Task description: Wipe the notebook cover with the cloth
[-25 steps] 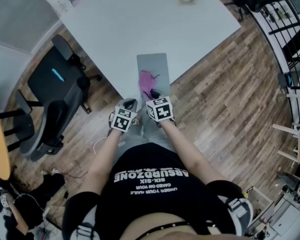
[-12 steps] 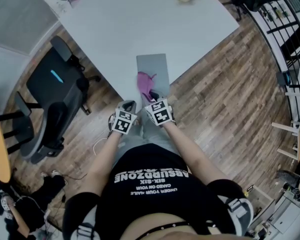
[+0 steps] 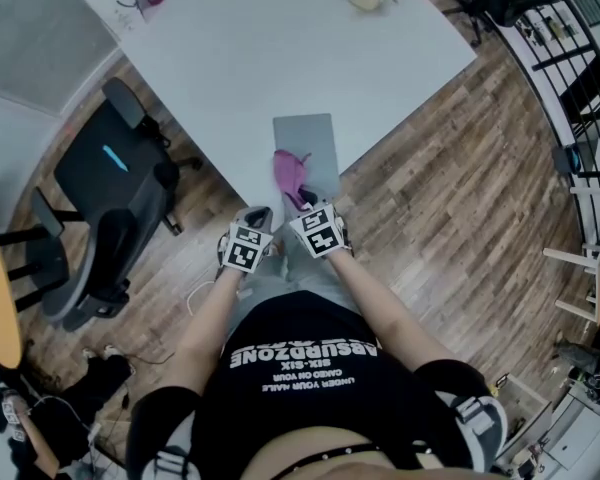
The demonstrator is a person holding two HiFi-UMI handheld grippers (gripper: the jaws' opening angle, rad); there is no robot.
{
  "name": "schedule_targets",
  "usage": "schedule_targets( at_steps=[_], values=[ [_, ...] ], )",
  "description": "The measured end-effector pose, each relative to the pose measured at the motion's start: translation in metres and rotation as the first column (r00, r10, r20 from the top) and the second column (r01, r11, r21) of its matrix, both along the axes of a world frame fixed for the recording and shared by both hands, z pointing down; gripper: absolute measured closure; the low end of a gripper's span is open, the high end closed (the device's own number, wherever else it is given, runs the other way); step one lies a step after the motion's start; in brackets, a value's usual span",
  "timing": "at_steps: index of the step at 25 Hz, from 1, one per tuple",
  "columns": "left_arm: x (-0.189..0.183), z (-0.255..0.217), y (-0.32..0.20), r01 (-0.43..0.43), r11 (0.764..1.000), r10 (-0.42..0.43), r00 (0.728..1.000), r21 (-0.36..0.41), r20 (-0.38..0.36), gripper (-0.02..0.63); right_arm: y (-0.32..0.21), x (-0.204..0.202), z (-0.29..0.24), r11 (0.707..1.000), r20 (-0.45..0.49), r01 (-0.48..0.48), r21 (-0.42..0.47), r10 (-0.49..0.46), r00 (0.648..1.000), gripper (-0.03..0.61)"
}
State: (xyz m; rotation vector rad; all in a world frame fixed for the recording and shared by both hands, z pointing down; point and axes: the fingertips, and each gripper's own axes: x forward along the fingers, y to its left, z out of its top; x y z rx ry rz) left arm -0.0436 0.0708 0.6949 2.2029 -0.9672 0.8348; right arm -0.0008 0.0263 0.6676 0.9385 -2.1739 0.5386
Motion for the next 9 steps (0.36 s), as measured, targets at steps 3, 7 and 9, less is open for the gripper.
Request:
schedule_targets(
  at_steps=[3, 7, 9],
  values=[
    [-0.0002, 0.0002, -0.0003, -0.004, 1.0, 0.004, 1.0, 0.001, 0.0, 0.597, 0.0001, -0.0006, 0.0003, 1.0, -0.01, 0.014, 0.01, -0.014, 1.0, 0.486],
    [0.0008, -0.0001, 0.0017, -0.005, 1.0, 0.005, 1.0, -0.003, -0.001, 0.597, 0.0025, -0.0001, -0.0003, 0.999, -0.022, 0.035, 0.009, -0.035, 0.999, 0.485],
    [0.0017, -0.0006, 0.0031, -0.007, 1.0, 0.007, 1.0, -0.005, 0.0, 0.597, 0.0037, 0.0003, -0.0008, 0.999, -0.028, 0.047, 0.008, -0.047, 0.999, 0.485]
  ],
)
